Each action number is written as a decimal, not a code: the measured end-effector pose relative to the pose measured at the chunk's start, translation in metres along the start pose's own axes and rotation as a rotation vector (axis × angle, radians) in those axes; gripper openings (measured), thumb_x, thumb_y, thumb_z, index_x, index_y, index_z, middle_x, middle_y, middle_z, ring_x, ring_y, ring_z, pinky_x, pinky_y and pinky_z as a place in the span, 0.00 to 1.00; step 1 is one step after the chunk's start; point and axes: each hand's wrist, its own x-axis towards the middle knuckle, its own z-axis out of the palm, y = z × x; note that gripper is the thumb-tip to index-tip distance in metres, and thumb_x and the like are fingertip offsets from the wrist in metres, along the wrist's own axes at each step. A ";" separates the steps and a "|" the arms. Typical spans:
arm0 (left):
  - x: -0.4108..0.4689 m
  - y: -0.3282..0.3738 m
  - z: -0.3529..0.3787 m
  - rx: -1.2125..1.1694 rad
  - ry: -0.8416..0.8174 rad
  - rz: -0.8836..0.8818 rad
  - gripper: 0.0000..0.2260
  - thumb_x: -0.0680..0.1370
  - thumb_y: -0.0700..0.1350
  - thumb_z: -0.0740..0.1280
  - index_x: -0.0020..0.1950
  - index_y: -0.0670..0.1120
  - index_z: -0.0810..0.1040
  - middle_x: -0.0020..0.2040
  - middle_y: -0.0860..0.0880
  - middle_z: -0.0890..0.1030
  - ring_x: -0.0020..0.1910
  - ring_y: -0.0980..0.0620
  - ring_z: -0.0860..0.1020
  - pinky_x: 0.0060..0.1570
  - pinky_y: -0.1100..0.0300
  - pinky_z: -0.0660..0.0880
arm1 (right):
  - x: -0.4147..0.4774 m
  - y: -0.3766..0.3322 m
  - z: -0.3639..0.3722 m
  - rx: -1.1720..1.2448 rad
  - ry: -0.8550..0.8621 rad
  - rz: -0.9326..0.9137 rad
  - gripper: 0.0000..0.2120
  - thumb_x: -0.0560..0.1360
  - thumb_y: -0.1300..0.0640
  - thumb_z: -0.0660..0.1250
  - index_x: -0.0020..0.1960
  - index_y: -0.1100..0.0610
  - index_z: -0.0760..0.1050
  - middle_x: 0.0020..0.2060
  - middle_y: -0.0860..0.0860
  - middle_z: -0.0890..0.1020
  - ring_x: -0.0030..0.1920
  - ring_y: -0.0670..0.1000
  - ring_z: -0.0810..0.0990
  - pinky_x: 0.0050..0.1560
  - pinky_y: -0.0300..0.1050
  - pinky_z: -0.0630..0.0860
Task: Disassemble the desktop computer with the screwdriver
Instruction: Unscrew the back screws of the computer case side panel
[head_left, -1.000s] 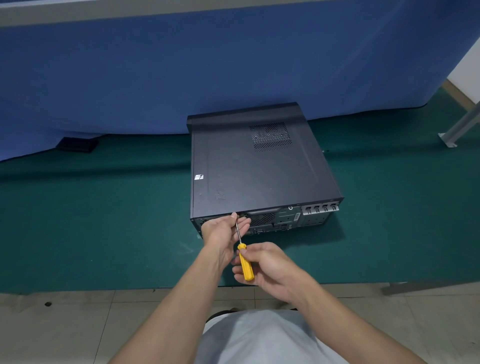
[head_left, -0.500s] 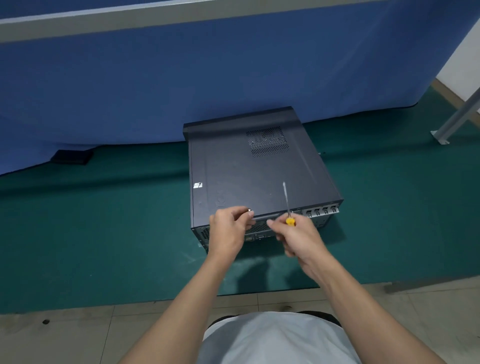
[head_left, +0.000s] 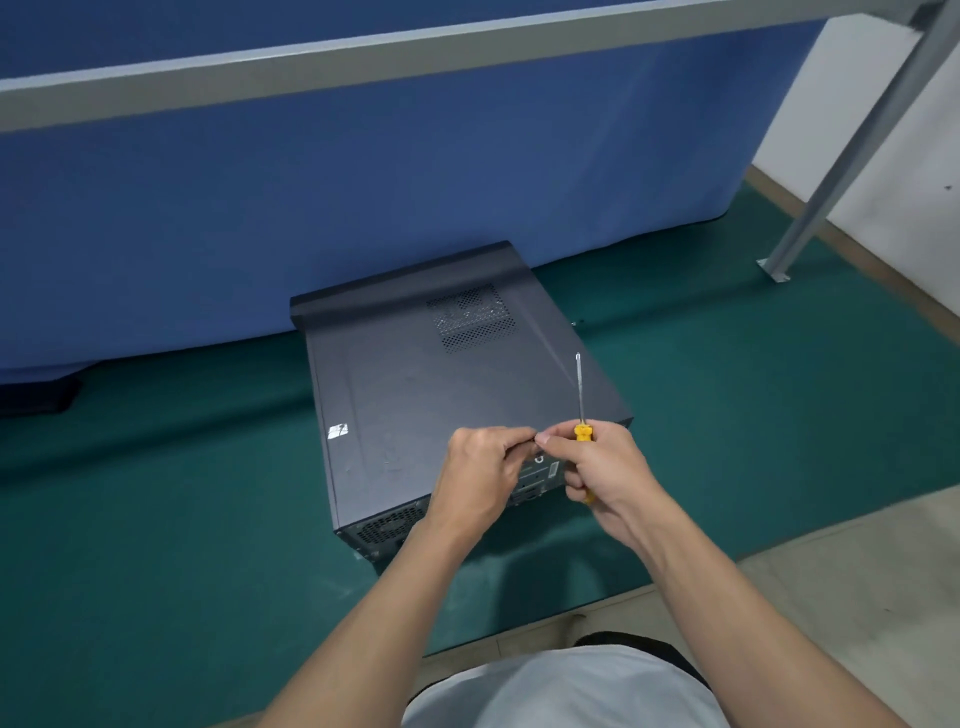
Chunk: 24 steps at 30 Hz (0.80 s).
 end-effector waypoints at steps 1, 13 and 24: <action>0.005 0.002 0.004 -0.012 -0.005 0.027 0.03 0.75 0.38 0.72 0.46 0.41 0.85 0.37 0.47 0.84 0.33 0.49 0.81 0.36 0.53 0.76 | 0.003 -0.003 -0.007 0.018 -0.009 0.015 0.02 0.74 0.65 0.70 0.44 0.64 0.78 0.28 0.52 0.79 0.23 0.46 0.64 0.22 0.38 0.60; 0.109 -0.020 0.072 0.356 -0.088 -0.495 0.27 0.81 0.60 0.52 0.77 0.47 0.60 0.79 0.45 0.54 0.77 0.45 0.50 0.74 0.47 0.49 | 0.135 -0.047 -0.105 -0.619 0.263 -0.224 0.07 0.72 0.55 0.70 0.36 0.52 0.77 0.31 0.47 0.79 0.33 0.49 0.75 0.31 0.41 0.68; 0.153 -0.045 0.110 0.710 0.063 -0.773 0.29 0.81 0.62 0.46 0.78 0.48 0.56 0.79 0.47 0.55 0.78 0.46 0.49 0.74 0.44 0.48 | 0.324 -0.039 -0.130 -1.029 0.139 -0.165 0.04 0.74 0.56 0.65 0.43 0.54 0.78 0.41 0.57 0.81 0.42 0.60 0.76 0.42 0.48 0.76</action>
